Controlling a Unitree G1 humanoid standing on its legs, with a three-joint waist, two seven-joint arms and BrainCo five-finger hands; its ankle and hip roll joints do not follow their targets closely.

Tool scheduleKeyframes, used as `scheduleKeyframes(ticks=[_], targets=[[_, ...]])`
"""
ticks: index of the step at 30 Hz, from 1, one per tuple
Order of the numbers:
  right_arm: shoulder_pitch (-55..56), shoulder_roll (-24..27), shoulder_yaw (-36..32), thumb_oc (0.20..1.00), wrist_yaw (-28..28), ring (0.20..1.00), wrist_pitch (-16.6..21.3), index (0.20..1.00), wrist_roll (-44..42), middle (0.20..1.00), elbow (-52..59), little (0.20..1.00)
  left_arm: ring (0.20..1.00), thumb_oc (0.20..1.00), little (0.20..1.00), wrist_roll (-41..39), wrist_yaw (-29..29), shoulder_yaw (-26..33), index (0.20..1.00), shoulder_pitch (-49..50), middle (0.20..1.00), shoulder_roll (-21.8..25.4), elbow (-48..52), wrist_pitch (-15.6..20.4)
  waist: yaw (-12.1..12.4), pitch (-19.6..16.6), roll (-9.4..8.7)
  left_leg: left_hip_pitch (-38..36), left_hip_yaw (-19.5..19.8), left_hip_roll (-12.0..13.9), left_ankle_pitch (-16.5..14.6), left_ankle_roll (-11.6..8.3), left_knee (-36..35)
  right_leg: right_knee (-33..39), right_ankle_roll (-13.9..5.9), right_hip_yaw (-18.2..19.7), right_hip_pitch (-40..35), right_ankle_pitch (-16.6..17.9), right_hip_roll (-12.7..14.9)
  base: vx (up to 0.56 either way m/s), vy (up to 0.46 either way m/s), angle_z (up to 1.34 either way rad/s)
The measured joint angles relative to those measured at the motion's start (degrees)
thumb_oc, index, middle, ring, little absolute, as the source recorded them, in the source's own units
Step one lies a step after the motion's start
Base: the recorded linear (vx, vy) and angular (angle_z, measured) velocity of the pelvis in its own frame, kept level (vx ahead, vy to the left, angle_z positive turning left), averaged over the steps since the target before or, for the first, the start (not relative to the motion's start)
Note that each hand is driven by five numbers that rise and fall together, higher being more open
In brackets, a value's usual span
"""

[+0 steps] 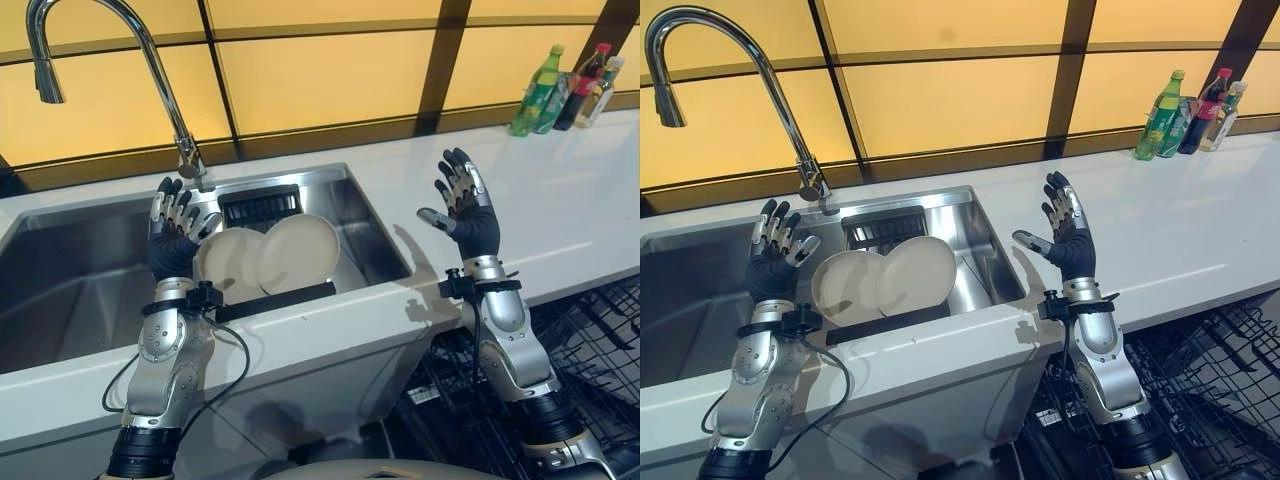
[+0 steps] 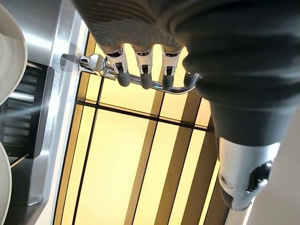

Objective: Pick up plates and place into dishwasher.

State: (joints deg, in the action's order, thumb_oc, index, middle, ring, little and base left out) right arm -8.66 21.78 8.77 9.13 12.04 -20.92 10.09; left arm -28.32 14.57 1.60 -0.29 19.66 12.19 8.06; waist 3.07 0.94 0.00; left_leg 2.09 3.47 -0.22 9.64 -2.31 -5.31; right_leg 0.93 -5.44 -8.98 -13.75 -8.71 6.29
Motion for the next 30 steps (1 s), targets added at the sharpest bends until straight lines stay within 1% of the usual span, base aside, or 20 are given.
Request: scheduleKeyframes(ticks=[5,15,19,20,22,25,27,28,29,30], targets=[[0.0,0.1,0.1,1.0,0.0,1.0,0.0,1.0,0.0,1.0,0.0,1.0,1.0,1.0,1.0,0.0,-0.3,0.0,1.0,0.0,1.0,-0.1,0.0,-0.5,0.9,-0.5,0.14,0.2,0.0,0.0,0.1,0.07,0.1,0.2,0.05,-0.1,0.0,0.0,0.0,0.0,0.0,0.0],[0.1,0.7,0.4,1.0,-0.2,1.0,-0.9,1.0,0.0,1.0,0.0,1.0,1.0,1.0,1.0,0.6,-1.7,0.1,1.0,0.0,1.0,-0.2,0.0,-0.7,0.6,-0.6,0.09,0.3,0.0,0.2,0.0,0.02,0.2,0.5,0.09,-0.1,0.0,0.1,0.0,0.04,-0.054,0.0],[1.5,1.5,0.5,1.0,-0.8,1.0,-1.1,1.0,-0.1,1.0,0.0,1.0,1.0,1.0,1.0,0.9,-3.4,0.0,1.0,0.0,1.0,1.2,0.0,-1.7,0.2,-0.6,0.03,0.2,-0.1,0.5,0.0,0.01,0.3,0.4,0.16,0.5,0.0,0.0,-0.2,0.05,-0.11,-0.03],[1.9,1.6,0.6,1.0,-1.1,1.0,-1.2,1.0,-0.1,1.0,0.0,1.0,1.0,1.0,1.0,2.0,-3.7,0.0,1.0,0.0,1.0,2.0,0.0,-1.8,0.0,-0.6,0.04,0.1,-0.1,0.6,0.0,0.0,0.3,0.4,0.17,0.6,0.0,0.0,-0.3,0.06,-0.107,-0.02],[2.2,1.6,0.9,1.0,-1.2,1.0,-1.7,1.0,-0.2,1.0,0.0,1.0,1.0,1.0,1.0,2.8,-4.5,0.0,1.0,0.0,1.0,3.4,-0.1,-2.2,-0.8,-0.5,0.08,0.0,-0.2,0.8,0.1,-0.13,0.3,0.4,0.31,0.9,0.0,0.0,-0.5,0.06,-0.117,-0.07],[2.3,1.8,0.9,1.0,-2.0,1.0,-2.5,1.0,-0.6,1.0,-0.2,1.0,1.0,1.0,1.0,2.8,-5.6,0.0,1.0,-0.1,1.0,3.9,-0.4,-2.6,-0.7,-0.5,0.13,-0.5,-1.4,1.4,-0.1,-1.12,0.9,-0.1,0.85,2.5,0.4,-0.2,-1.0,0.07,-0.095,-0.22],[2.3,1.8,1.1,1.0,-2.6,1.0,-2.5,1.0,-1.1,1.0,-0.5,1.0,1.0,1.0,1.0,2.8,-6.2,0.0,1.0,-0.3,1.0,4.3,-2.1,-2.6,-0.5,0.5,0.17,-0.3,-1.7,2.2,-1.0,-1.88,3.4,-1.5,1.28,3.9,0.9,-1.0,-1.5,0.09,0.002,-0.3],[2.3,1.8,1.4,1.0,-2.8,1.0,-2.4,1.0,-1.1,1.0,-0.8,1.0,1.0,1.0,1.0,2.9,-6.5,0.0,1.0,-0.4,1.0,4.6,-3.7,-2.5,-0.5,1.4,0.38,-0.1,-0.8,2.5,-2.2,-2.27,5.4,-2.5,1.84,4.7,1.1,-1.5,-1.4,0.13,0.091,-0.47],[2.2,1.9,1.9,1.0,-2.9,1.0,-2.4,1.0,-1.1,1.0,-1.4,1.0,1.0,1.0,1.0,3.0,-6.9,0.0,1.0,-0.3,1.0,4.6,-5.5,-2.5,-0.1,2.0,0.93,-0.7,1.5,2.5,-3.3,-2.94,6.0,-3.4,2.18,6.1,1.4,-1.9,-1.6,0.14,0.117,-0.54],[2.3,1.9,2.4,1.0,-2.9,1.0,-2.5,1.0,-1.1,1.0,-1.8,1.0,1.0,1.0,1.0,3.1,-7.1,0.0,1.0,-0.3,1.0,4.7,-7.1,-2.5,0.5,2.4,1.56,-1.3,2.9,2.6,-3.9,-3.19,6.0,-4.0,2.14,7.3,1.6,-1.9,-1.7,0.12,0.182,-0.62]])
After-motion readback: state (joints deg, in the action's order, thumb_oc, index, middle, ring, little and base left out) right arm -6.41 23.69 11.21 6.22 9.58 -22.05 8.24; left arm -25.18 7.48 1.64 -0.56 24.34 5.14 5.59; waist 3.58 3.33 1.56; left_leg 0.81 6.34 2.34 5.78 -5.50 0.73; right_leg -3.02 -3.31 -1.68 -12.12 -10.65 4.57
